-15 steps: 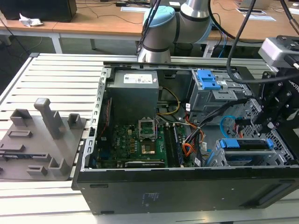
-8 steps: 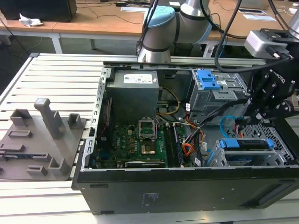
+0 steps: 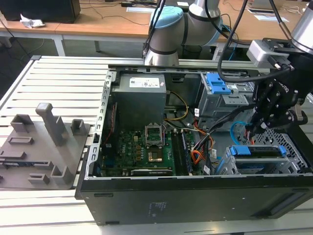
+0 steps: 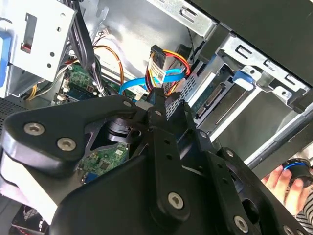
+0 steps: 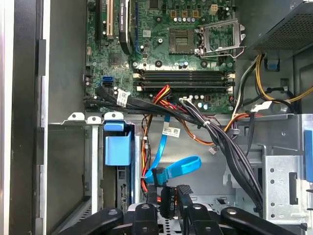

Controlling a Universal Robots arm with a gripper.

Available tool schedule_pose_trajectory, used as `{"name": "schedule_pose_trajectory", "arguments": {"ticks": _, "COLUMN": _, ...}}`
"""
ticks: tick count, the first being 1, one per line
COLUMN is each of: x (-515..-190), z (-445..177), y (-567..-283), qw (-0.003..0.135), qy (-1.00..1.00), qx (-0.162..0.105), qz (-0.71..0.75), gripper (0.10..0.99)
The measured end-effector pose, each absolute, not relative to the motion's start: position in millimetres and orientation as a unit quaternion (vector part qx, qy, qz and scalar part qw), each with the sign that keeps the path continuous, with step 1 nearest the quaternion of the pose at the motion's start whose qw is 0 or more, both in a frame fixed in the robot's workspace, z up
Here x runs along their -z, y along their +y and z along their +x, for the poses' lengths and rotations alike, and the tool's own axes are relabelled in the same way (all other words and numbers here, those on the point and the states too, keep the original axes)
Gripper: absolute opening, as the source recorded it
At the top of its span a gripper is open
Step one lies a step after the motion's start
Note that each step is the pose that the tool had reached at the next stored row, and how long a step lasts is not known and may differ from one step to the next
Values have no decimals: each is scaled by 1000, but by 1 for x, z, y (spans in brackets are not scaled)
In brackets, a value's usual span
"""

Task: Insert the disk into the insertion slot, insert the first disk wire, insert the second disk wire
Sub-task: 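Insert the first disk wire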

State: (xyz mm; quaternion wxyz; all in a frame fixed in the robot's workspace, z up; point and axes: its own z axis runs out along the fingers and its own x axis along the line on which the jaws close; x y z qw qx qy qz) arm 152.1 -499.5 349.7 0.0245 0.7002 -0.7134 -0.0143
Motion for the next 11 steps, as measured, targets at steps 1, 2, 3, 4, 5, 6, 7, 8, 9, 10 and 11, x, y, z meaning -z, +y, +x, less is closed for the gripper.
{"name": "schedule_pose_trajectory", "arguments": {"ticks": 1, "x": -350, "z": 152, "y": -500, "qw": 25, "qy": -713, "qx": 14, "qz": 700, "gripper": 286}}
{"name": "schedule_pose_trajectory", "arguments": {"ticks": 2, "x": -350, "z": 152, "y": -499, "qw": 25, "qy": -713, "qx": 14, "qz": 700, "gripper": 286}}
{"name": "schedule_pose_trajectory", "arguments": {"ticks": 3, "x": -350, "z": 152, "y": -499, "qw": 25, "qy": -713, "qx": 14, "qz": 700, "gripper": 220}}
{"name": "schedule_pose_trajectory", "arguments": {"ticks": 4, "x": -350, "z": 152, "y": -499, "qw": 25, "qy": -713, "qx": 14, "qz": 700, "gripper": 176}}
{"name": "schedule_pose_trajectory", "arguments": {"ticks": 5, "x": -350, "z": 152, "y": -499, "qw": 26, "qy": -713, "qx": 13, "qz": 700, "gripper": 176}}
{"name": "schedule_pose_trajectory", "arguments": {"ticks": 6, "x": -350, "z": 152, "y": -499, "qw": 26, "qy": -713, "qx": 13, "qz": 700, "gripper": 176}}
{"name": "schedule_pose_trajectory", "arguments": {"ticks": 7, "x": -350, "z": 155, "y": -499, "qw": 26, "qy": -713, "qx": 13, "qz": 700, "gripper": 176}}
{"name": "schedule_pose_trajectory", "arguments": {"ticks": 8, "x": -350, "z": 159, "y": -499, "qw": 26, "qy": -713, "qx": 13, "qz": 700, "gripper": 176}}
{"name": "schedule_pose_trajectory", "arguments": {"ticks": 9, "x": -350, "z": 163, "y": -499, "qw": 26, "qy": -713, "qx": 13, "qz": 700, "gripper": 176}}
{"name": "schedule_pose_trajectory", "arguments": {"ticks": 10, "x": -350, "z": 165, "y": -499, "qw": 26, "qy": -713, "qx": 13, "qz": 700, "gripper": 176}}
{"name": "schedule_pose_trajectory", "arguments": {"ticks": 11, "x": -350, "z": 165, "y": -500, "qw": 26, "qy": -713, "qx": 13, "qz": 700, "gripper": 176}}
